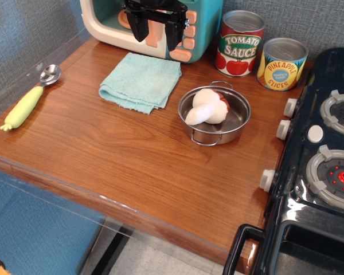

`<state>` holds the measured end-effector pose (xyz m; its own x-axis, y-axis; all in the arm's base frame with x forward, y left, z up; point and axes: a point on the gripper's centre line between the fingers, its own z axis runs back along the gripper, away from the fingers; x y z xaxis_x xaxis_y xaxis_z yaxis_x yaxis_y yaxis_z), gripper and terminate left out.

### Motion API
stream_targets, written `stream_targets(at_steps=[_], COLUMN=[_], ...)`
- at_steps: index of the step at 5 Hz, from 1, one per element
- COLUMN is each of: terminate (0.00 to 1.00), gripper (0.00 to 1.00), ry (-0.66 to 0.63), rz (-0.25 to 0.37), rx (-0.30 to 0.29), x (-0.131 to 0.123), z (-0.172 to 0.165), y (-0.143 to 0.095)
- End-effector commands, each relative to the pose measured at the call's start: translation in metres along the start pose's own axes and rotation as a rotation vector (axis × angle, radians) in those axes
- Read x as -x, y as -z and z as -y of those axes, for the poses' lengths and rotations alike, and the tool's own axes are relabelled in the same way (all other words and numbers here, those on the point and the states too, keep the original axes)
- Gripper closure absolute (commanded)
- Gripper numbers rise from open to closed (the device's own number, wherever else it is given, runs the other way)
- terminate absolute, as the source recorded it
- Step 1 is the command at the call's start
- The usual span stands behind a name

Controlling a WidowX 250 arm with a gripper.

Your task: Pick up mushroom inside pot, move left, place on top of cloth.

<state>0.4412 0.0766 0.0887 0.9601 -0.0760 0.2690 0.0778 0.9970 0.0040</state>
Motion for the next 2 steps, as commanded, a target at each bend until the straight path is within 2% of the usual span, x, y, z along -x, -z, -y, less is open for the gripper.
stream_targets(at_steps=[1, 2], terminate=[0.0, 0.0], gripper=[0.0, 0.0], ry=[0.0, 0.023], rz=[0.0, 0.023], rx=[0.0, -0.033], x=[0.0, 0.009], z=[0.0, 0.025], y=[0.0, -0.016])
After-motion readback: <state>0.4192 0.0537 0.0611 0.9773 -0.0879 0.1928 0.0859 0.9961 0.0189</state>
